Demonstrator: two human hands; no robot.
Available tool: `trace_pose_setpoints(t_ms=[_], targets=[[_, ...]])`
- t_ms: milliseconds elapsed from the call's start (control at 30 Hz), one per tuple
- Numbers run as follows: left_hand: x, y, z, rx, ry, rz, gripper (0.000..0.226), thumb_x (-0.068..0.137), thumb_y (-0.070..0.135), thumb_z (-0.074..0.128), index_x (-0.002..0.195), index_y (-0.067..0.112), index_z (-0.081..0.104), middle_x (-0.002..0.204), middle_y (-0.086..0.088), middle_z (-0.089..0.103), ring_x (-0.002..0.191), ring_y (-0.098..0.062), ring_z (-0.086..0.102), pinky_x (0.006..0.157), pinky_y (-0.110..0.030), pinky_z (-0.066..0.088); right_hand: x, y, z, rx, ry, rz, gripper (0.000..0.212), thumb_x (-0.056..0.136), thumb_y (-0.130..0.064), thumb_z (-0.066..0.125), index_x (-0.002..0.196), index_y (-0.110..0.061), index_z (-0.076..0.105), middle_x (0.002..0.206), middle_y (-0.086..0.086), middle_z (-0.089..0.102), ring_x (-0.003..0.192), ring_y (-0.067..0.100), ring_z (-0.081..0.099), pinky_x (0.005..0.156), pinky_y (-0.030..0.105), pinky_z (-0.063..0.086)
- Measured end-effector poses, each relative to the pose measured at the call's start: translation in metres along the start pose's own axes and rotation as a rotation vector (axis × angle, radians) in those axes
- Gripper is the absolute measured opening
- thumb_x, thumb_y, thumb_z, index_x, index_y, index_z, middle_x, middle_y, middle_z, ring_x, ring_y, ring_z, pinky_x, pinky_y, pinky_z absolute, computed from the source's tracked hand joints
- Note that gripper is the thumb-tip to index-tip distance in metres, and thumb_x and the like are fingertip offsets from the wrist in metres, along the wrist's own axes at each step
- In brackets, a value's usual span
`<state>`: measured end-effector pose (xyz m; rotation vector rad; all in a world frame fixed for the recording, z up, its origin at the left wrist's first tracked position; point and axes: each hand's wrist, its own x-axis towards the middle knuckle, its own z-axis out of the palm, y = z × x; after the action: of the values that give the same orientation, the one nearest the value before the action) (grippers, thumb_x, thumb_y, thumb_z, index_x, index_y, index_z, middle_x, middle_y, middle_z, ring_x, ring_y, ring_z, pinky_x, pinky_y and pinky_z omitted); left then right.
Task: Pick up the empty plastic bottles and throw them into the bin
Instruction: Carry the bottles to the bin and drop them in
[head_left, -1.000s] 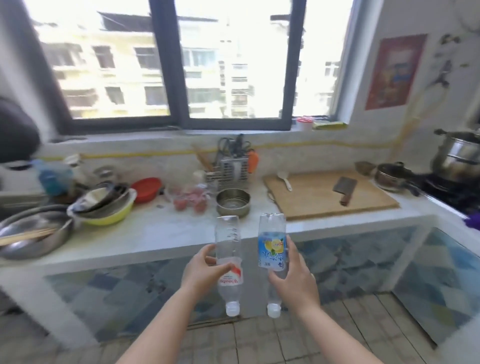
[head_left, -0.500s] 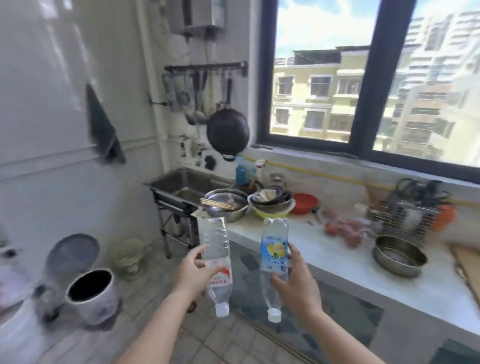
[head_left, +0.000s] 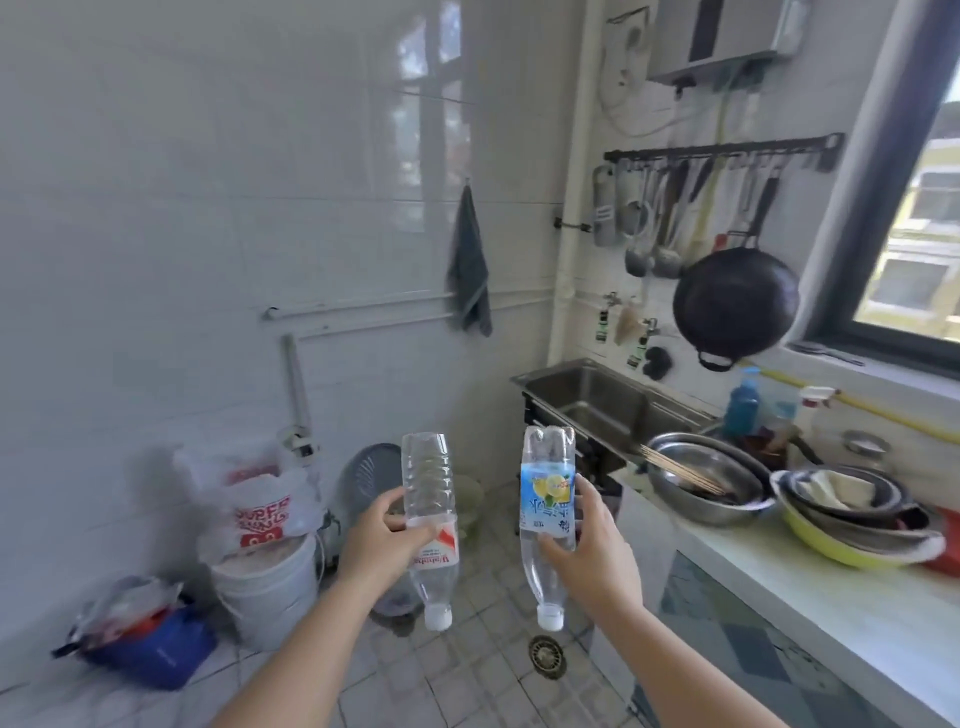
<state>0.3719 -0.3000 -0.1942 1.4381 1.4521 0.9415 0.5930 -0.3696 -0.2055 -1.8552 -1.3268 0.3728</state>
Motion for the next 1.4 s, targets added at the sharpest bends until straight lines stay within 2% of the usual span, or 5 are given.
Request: trace_pose_setpoints(t_ms=[333, 800, 1000, 1167, 1400], targets=[[0.102, -0.038, -0.061, 0.023, 0.132, -0.078, 0.063, 0.074, 0.025, 0.075, 0.131, 0.032, 0.048, 0.088, 0.014, 0.060, 0.080, -0.004, 0.060, 0.061, -0.021, 0.044, 0.098, -0.047, 0.114, -0.009, -0.169, -0.083, 0.074, 0.073, -0.037, 0.065, 0.135, -0.042, 0.025, 0.127, -0.013, 0.056, 0.099, 0.010, 0.062, 0.086, 0.043, 0.053], [0.316, -0.051, -0.012, 0.004, 0.259, -0.246, 0.069, 0.072, 0.026, 0.078, 0.133, 0.029, 0.046, 0.093, 0.009, 0.061, 0.088, -0.019, 0.067, 0.087, -0.041, 0.054, 0.336, -0.023, 0.211, -0.035, -0.396, -0.161, 0.075, 0.075, -0.036, 0.066, 0.138, -0.038, 0.025, 0.127, -0.014, 0.055, 0.099, 0.011, 0.061, 0.085, 0.041, 0.052], [0.395, -0.064, 0.004, -0.015, 0.274, -0.300, 0.072, 0.073, 0.025, 0.078, 0.136, 0.028, 0.044, 0.095, 0.007, 0.061, 0.088, -0.015, 0.064, 0.080, -0.032, 0.053, 0.417, -0.013, 0.255, -0.115, -0.478, -0.185, 0.073, 0.077, -0.037, 0.065, 0.139, -0.035, 0.025, 0.127, -0.014, 0.055, 0.096, 0.013, 0.061, 0.088, 0.044, 0.050], [0.450, -0.085, 0.002, -0.020, 0.264, -0.370, 0.073, 0.075, 0.026, 0.077, 0.139, 0.027, 0.041, 0.098, 0.002, 0.061, 0.083, -0.014, 0.063, 0.065, -0.022, 0.046, 0.461, -0.008, 0.303, -0.159, -0.540, -0.170, 0.074, 0.079, -0.034, 0.066, 0.141, -0.029, 0.026, 0.129, -0.010, 0.053, 0.097, 0.011, 0.059, 0.082, 0.033, 0.050], [0.549, -0.130, -0.023, -0.007, 0.175, -0.460, 0.069, 0.075, 0.027, 0.076, 0.136, 0.028, 0.044, 0.088, 0.007, 0.061, 0.086, -0.018, 0.065, 0.076, -0.032, 0.051, 0.525, -0.015, 0.390, -0.204, -0.572, -0.115, 0.077, 0.080, -0.034, 0.066, 0.143, -0.026, 0.024, 0.127, -0.007, 0.054, 0.098, 0.011, 0.058, 0.084, 0.035, 0.050]])
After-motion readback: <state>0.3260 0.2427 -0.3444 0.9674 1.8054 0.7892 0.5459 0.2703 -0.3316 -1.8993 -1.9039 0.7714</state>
